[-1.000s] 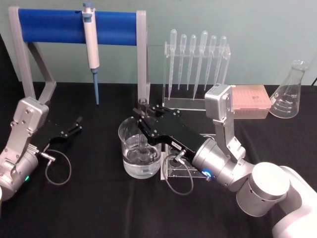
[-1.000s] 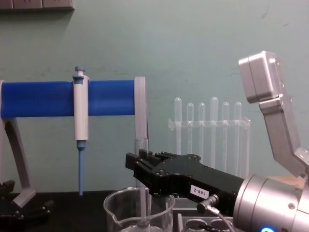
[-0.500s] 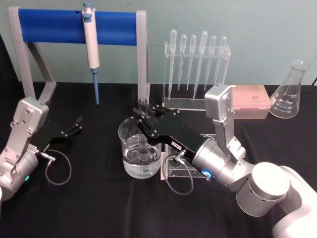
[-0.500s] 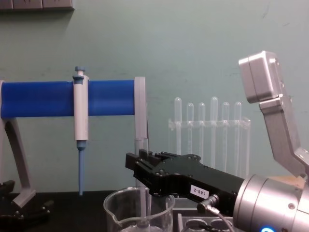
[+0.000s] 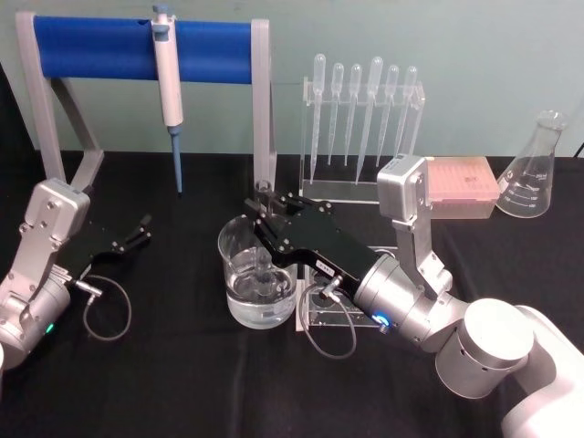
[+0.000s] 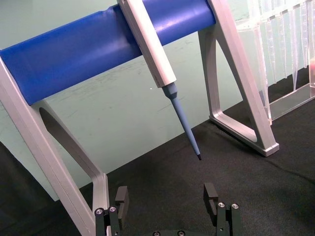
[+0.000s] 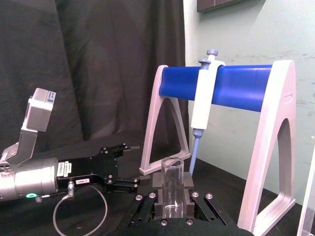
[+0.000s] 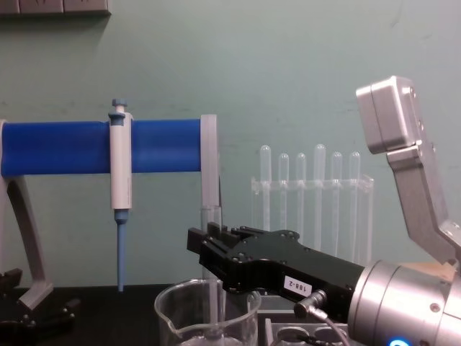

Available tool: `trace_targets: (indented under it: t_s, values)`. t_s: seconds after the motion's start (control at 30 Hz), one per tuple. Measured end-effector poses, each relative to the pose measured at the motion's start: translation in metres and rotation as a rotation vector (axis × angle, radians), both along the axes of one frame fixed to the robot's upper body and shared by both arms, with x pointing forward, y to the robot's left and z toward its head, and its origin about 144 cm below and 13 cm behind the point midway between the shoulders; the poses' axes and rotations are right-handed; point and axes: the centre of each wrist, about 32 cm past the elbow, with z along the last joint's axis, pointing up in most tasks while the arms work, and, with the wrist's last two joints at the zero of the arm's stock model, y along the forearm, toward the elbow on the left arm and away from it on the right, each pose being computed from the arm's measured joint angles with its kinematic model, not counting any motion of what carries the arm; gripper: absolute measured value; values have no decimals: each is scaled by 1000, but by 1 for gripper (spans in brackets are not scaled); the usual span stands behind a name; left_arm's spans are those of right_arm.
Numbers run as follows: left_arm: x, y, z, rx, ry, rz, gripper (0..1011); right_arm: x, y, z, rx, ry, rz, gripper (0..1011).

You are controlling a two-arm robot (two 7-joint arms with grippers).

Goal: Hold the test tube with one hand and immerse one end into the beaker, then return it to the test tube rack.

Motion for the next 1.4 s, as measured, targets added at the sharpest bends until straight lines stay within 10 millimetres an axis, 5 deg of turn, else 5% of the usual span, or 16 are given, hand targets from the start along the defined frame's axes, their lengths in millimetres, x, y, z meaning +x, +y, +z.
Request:
trace_targets:
  t_s: [1.4]
  values:
    - [0,0,0,0,0,0,1000,0,0,0,0,0,0,226]
